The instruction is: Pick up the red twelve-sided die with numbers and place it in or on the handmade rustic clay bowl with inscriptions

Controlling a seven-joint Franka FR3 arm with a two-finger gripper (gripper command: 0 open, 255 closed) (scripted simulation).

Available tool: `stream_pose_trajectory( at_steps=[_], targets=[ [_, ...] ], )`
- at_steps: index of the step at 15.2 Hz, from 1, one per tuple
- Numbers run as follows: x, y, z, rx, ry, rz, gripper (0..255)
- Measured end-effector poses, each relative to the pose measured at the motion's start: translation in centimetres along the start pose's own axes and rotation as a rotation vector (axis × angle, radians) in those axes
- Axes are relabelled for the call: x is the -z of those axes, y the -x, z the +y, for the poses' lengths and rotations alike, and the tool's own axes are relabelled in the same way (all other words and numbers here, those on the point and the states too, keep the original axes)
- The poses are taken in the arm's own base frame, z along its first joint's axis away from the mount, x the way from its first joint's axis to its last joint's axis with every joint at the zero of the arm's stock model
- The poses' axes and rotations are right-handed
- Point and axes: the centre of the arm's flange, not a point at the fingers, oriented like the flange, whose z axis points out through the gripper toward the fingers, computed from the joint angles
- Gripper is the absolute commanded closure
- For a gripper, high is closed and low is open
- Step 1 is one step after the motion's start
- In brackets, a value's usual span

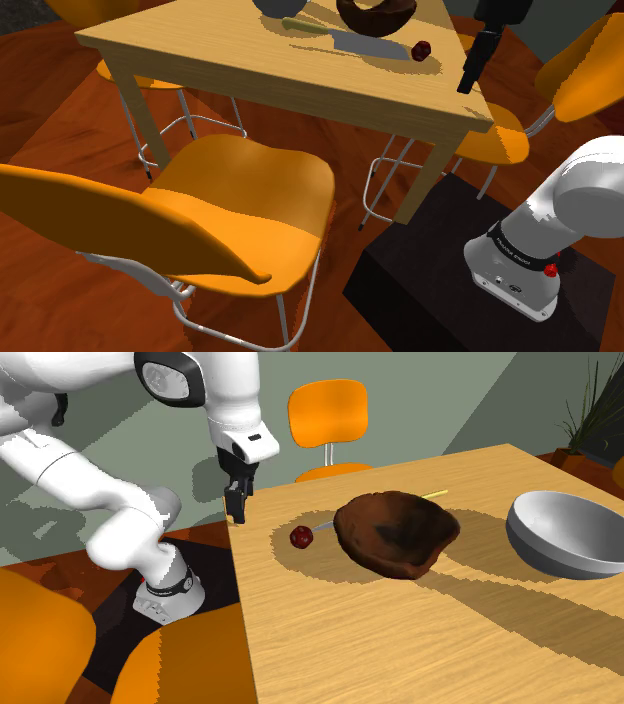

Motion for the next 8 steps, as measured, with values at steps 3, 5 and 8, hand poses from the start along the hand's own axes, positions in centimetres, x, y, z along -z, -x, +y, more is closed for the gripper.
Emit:
stream_pose_trajectory(
  at_steps=[3,5,8],
  targets=[
    [0.5,-0.9,0.6,-0.007,0.009,0.01,0],
    [1.1,-2.5,1.9,-0.016,0.022,0.025,0],
    [2.8,-5.4,3.3,-0.032,0.043,0.051,0]
  ],
)
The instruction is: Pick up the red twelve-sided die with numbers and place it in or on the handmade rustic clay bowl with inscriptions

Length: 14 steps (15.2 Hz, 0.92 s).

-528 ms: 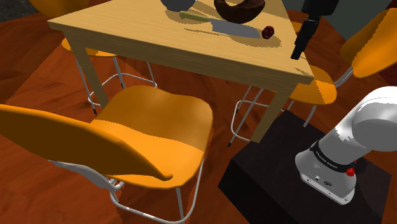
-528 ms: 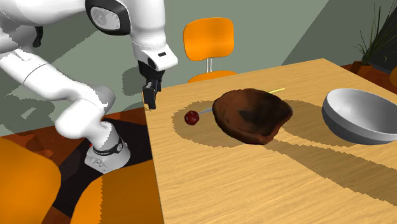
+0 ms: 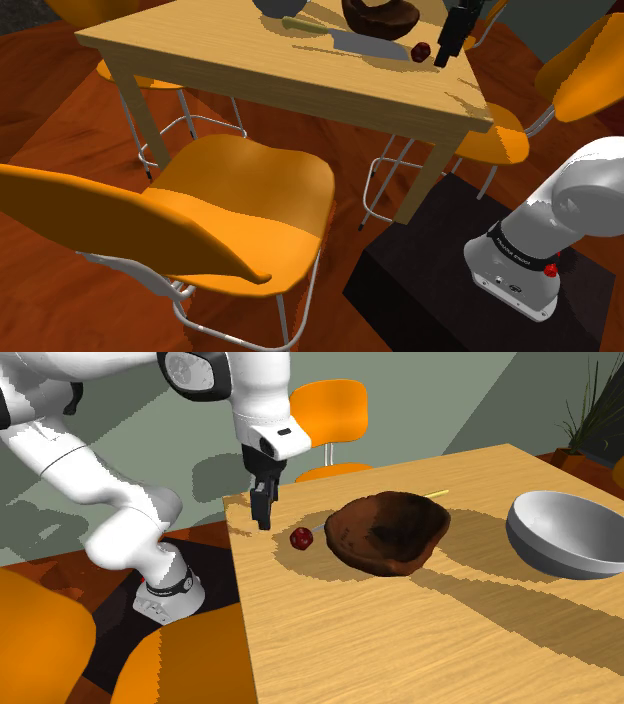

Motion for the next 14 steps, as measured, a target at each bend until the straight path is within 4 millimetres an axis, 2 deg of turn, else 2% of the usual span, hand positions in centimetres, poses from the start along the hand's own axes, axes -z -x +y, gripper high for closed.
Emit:
stream_pose_trajectory(
  at_steps=[6,8,14],
  targets=[
    [2.5,-5.3,3.6,-0.032,0.043,0.05,0],
    [2.1,-5.8,4.1,-0.036,0.048,0.056,0],
    [-0.6,-6.2,4.4,-0.037,0.05,0.057,0]
  ],
)
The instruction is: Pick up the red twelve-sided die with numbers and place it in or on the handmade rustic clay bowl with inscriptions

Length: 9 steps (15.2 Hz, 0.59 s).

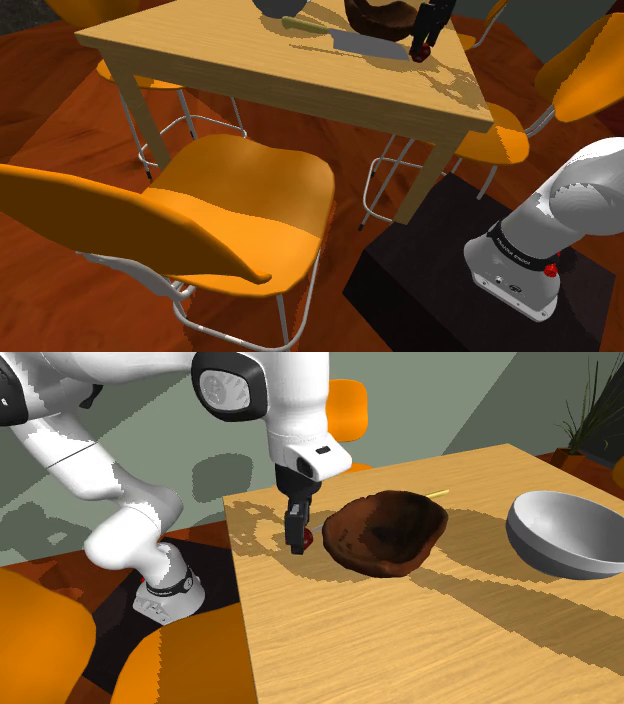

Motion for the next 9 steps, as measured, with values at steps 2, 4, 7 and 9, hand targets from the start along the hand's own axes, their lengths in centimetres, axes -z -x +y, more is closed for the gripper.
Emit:
stream_pose_trajectory(
  at_steps=[2,4,7,9],
  targets=[
    [-0.33,0.04,0.0,0.0,0.0,0.0,0],
    [-0.39,0.07,0.02,0.0,0.0,0.0,0],
    [-0.41,0.08,0.03,0.0,0.0,0.001,255],
    [-0.41,0.08,0.04,0.0,0.0,0.001,255]
  ],
)
